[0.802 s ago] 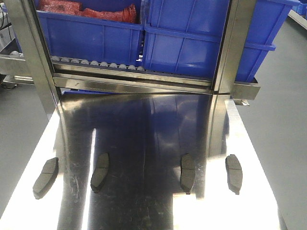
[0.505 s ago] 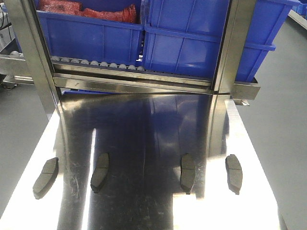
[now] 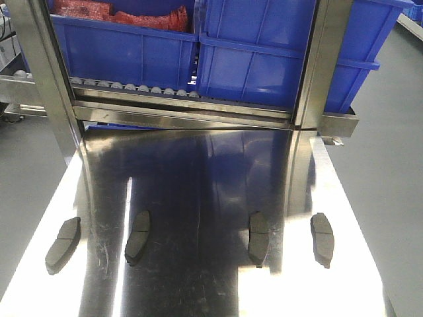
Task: Move and align brake pads A on conveyor
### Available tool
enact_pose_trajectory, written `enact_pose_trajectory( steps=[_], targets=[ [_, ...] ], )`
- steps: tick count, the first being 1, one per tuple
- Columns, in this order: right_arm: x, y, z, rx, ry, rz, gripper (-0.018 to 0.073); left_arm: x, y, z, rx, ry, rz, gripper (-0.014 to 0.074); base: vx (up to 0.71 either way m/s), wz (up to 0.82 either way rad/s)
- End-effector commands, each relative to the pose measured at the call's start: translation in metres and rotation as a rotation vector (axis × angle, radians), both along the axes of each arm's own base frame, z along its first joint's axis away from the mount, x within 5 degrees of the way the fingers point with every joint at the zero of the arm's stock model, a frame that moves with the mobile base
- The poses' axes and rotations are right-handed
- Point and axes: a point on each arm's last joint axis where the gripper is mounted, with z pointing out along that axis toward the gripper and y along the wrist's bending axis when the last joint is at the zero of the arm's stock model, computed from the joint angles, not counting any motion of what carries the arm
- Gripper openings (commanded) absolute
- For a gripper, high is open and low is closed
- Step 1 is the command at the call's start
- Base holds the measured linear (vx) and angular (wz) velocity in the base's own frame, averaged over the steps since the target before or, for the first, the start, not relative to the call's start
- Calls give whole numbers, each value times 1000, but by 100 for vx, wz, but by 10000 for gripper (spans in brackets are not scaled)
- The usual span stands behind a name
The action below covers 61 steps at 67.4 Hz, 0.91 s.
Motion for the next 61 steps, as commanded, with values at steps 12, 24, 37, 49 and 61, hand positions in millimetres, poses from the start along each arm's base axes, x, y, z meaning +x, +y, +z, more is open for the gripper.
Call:
enact_pose_trajectory(
  steps=[12, 24, 37, 49, 61],
  targets=[
    [-1, 0, 3, -12, -67, 0, -11, 0, 0, 3, -8, -80, 2, -6, 0, 0],
    [-1, 0, 3, -12, -67, 0, -11, 0, 0, 3, -8, -86, 2, -6, 0, 0],
    [-1, 0, 3, -12, -67, 0, -11, -1, 0, 11, -16, -170, 3, -6, 0, 0],
    [-1, 0, 3, -12, -67, 0, -11, -6, 0, 36, -86, -313, -5, -6, 0, 0],
    [-1, 0, 3, -12, -67, 0, -11, -1, 0, 67, -88, -278, -5, -6, 0, 0]
  ],
)
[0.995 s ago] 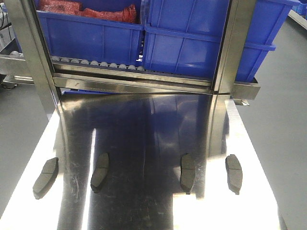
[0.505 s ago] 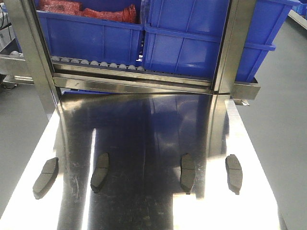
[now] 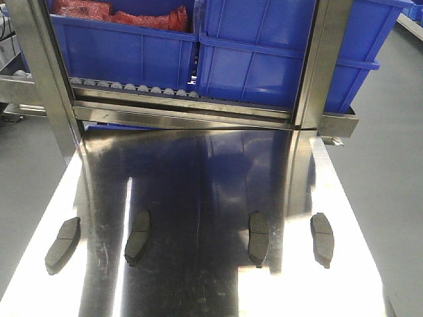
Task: Move and align brake pads A on conveyor
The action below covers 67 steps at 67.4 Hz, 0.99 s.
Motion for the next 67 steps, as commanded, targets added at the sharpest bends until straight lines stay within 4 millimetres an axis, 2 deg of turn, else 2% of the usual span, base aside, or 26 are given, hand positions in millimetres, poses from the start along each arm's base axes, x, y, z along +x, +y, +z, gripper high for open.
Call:
enact_pose_trajectory(
  steps=[1, 8, 19, 33, 40, 49, 67],
  targets=[
    [-1, 0, 3, -12, -67, 0, -11, 3, 0, 33, -20, -53, -2, -6, 0, 0],
    [-1, 0, 3, -12, -67, 0, -11, 16, 1, 52, -22, 8, -2, -6, 0, 0],
    [-1, 0, 3, -12, -67, 0, -11, 44, 1, 69, -18, 267, -5, -6, 0, 0],
    [-1, 0, 3, -12, -67, 0, -11, 75, 1, 64, -28, 659, -12, -6, 0, 0],
    [-1, 0, 3, -12, -67, 0, -11, 85, 1, 61, -32, 796, -14, -6, 0, 0],
    [-1, 0, 3, -12, -67, 0, -11, 93, 1, 52, -36, 889, -15, -6, 0, 0],
    [-1, 0, 3, -12, -67, 0, -11, 96, 1, 48, -47, 924, -13, -6, 0, 0]
  ],
)
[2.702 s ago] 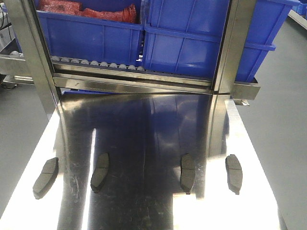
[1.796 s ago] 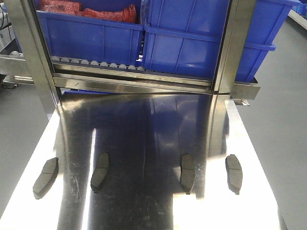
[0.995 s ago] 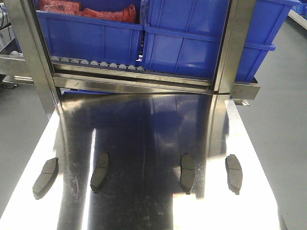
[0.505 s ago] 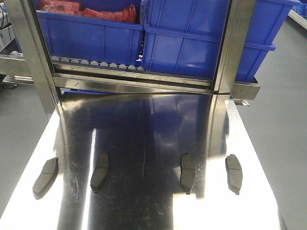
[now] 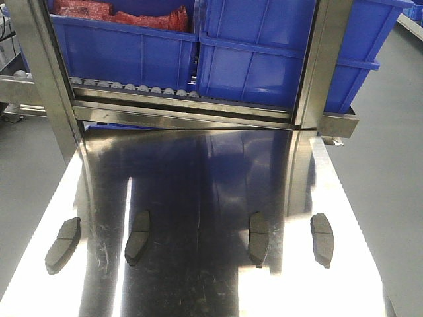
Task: Move and align brake pads A on conveyor
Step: 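Lower the left gripper over the outermost brake pad nearest the left arm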
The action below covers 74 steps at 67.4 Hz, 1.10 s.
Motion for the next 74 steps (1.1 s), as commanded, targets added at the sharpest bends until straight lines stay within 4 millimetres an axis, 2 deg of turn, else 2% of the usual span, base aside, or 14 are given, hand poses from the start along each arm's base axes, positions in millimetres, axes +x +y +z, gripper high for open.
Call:
enact_pose_trajectory(
  steps=[1, 12, 34, 40, 50, 59, 66, 74],
  targets=[
    [-1, 0, 3, -12, -67, 0, -11, 6, 0, 15, -14, -82, 11, -5, 0, 0],
    [-1, 0, 3, -12, -67, 0, -11, 5, 0, 14, 8, -67, -2, 59, 0, 0],
    [-1, 0, 3, -12, -67, 0, -11, 5, 0, 14, 32, -74, -28, 387, 0, 0],
    [-1, 0, 3, -12, -67, 0, -11, 6, 0, 16, 31, -100, -32, 435, 0, 0],
    [-1, 0, 3, -12, -67, 0, -11, 8, -3, 18, -7, -135, -30, 444, 0, 0],
    [-1, 0, 3, -12, -67, 0, -11, 18, -8, 21, 14, -109, -108, 444, 0, 0],
    [-1, 0, 3, -12, -67, 0, -11, 35, -16, 28, 6, -66, -176, 444, 0, 0],
    [-1, 0, 3, -12, -67, 0, -11, 65, -28, 30, -28, 4, -224, 444, 0, 0]
  ],
)
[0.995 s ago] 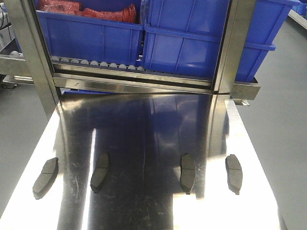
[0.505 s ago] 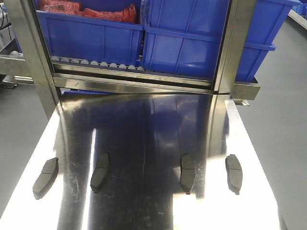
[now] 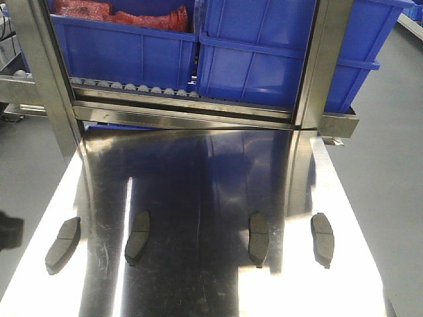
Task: Move and align brake pads A on conveyor
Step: 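Lower the left gripper over the outermost brake pad nearest the left arm, then close the left gripper on the brake pad and lift it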
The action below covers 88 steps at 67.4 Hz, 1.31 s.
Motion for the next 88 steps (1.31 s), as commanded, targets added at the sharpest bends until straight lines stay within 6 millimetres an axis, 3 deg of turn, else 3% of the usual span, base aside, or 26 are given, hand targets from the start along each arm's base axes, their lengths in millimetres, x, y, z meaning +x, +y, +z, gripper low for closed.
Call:
enact_pose_trajectory(
  steps=[1, 16, 30, 54, 88],
  targets=[
    [-1, 0, 3, -12, -67, 0, -11, 27, -11, 14, -38, -22, -36, 444, 0, 0],
    [-1, 0, 3, -12, -67, 0, -11, 81, -38, -10, -29, 144, -109, 444, 0, 0],
    [-1, 0, 3, -12, -67, 0, -11, 115, -39, -36, -9, 263, -6, 444, 0, 0],
    [-1, 0, 3, -12, -67, 0, -11, 130, -39, -64, 28, 339, -11, 444, 0, 0],
    [-1, 0, 3, -12, -67, 0, -11, 139, -35, -73, 57, 360, 42, 444, 0, 0]
  ],
)
